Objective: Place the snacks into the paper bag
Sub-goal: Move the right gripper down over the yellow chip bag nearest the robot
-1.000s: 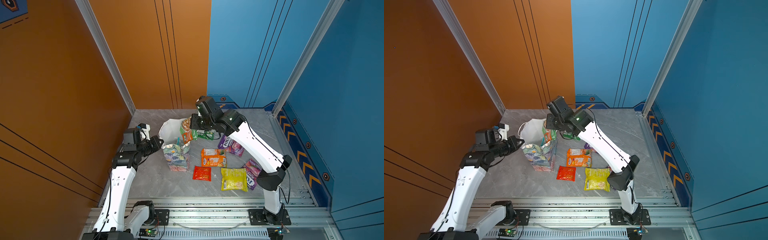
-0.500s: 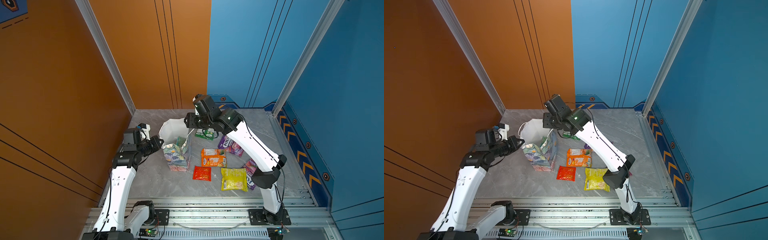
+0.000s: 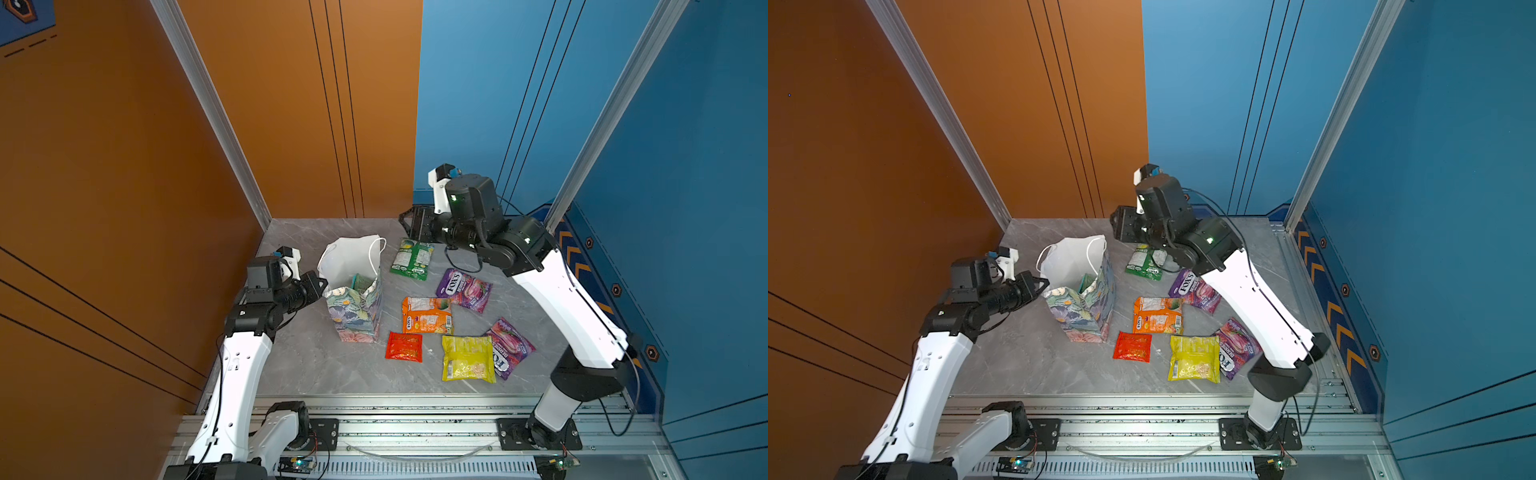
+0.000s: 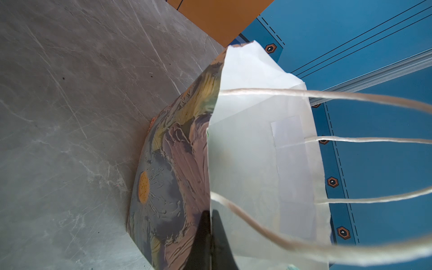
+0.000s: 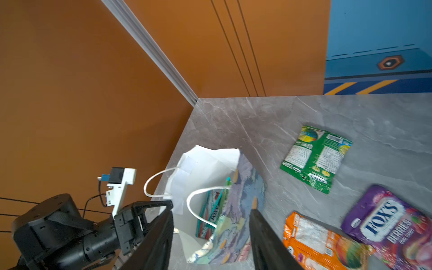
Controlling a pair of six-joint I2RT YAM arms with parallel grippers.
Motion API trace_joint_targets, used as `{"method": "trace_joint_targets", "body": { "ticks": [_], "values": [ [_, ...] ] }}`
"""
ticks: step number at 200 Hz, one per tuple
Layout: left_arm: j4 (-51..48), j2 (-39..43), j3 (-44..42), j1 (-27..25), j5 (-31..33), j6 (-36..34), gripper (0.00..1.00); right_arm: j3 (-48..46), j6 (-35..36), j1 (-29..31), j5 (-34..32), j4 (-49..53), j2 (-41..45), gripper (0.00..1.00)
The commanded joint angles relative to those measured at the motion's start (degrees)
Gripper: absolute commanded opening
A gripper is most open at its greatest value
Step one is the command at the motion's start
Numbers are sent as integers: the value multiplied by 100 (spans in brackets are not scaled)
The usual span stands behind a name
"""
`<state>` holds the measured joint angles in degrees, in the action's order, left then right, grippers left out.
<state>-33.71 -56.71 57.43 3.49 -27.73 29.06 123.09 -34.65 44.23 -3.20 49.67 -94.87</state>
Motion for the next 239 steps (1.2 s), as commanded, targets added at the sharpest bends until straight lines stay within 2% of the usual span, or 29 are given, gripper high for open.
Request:
{"method": "trace_joint_targets", "body": {
  "ticks": [1, 53, 79, 94, 147, 182, 239],
  "values": [
    [84, -42, -37, 50, -97, 26, 0, -1364, -283, -534, 85, -717, 661, 54],
    [93, -25, -38, 47, -101, 45, 0, -4824, -1079, -2014, 306, -1212, 2423, 54],
    [104, -40, -74, 56, -102, 50, 0, -6102, -1175, -2586, 585, -1159, 2983, 54],
    [108, -44, -57, 55, -111, 48, 0, -6564, -1190, -2697, 634, -1034, 3213, 54],
    [106, -73, -52, 47, -131, 71, 0, -7599, -1408, -2666, 1060, -484, 3937, 54],
    [111, -68, -51, 47, -127, 80, 0, -7955, -1409, -2570, 997, 149, 4322, 54],
    [110, -82, -48, 40, -117, 87, 0, -8308, -1305, -2340, 1264, 360, 4182, 56]
  ]
}}
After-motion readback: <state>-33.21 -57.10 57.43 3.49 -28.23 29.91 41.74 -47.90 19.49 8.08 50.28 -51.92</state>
